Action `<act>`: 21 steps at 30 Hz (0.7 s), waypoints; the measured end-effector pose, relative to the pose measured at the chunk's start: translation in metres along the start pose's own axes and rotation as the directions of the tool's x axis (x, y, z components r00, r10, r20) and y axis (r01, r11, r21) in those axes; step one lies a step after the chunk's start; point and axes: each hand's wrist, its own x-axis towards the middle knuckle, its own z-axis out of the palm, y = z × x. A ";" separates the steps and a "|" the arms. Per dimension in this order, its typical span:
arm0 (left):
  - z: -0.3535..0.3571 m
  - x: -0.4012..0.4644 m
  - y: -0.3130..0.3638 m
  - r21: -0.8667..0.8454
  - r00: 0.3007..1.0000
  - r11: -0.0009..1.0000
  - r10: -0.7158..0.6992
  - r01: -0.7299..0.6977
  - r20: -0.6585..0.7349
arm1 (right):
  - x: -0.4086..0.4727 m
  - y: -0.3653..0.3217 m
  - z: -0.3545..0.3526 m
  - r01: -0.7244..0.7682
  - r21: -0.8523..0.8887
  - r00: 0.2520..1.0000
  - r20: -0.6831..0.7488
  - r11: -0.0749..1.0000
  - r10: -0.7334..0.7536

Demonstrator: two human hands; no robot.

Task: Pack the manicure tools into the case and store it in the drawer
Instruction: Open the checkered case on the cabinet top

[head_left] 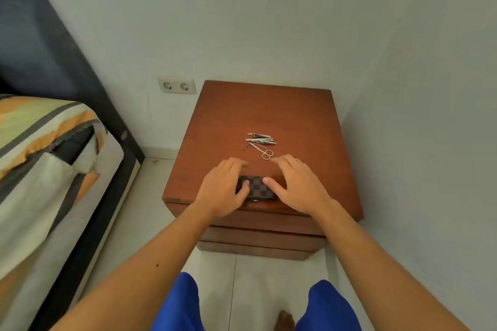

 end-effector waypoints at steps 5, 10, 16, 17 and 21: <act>0.014 -0.025 0.009 -0.018 0.998 1.000 -0.014 0.015 0.053 | -0.029 -0.004 0.020 0.036 -0.004 0.998 0.054 0.999 -0.036; 0.016 -0.032 0.004 -0.061 0.990 0.996 -0.053 0.061 0.129 | -0.042 -0.002 0.032 0.019 0.023 1.000 0.017 1.000 -0.020; 0.013 -0.022 -0.012 -0.169 0.980 0.974 -0.126 0.151 0.152 | -0.034 0.002 0.034 0.008 0.130 1.000 -0.001 0.991 -0.008; 0.014 -0.021 -0.014 -0.187 0.979 0.970 -0.129 0.158 0.156 | -0.032 0.005 0.033 0.010 0.144 1.000 0.004 0.990 -0.010; 0.019 -0.018 -0.022 -0.314 0.976 0.927 -0.171 0.205 0.132 | -0.021 0.014 0.027 -0.004 0.225 1.000 -0.020 0.974 0.009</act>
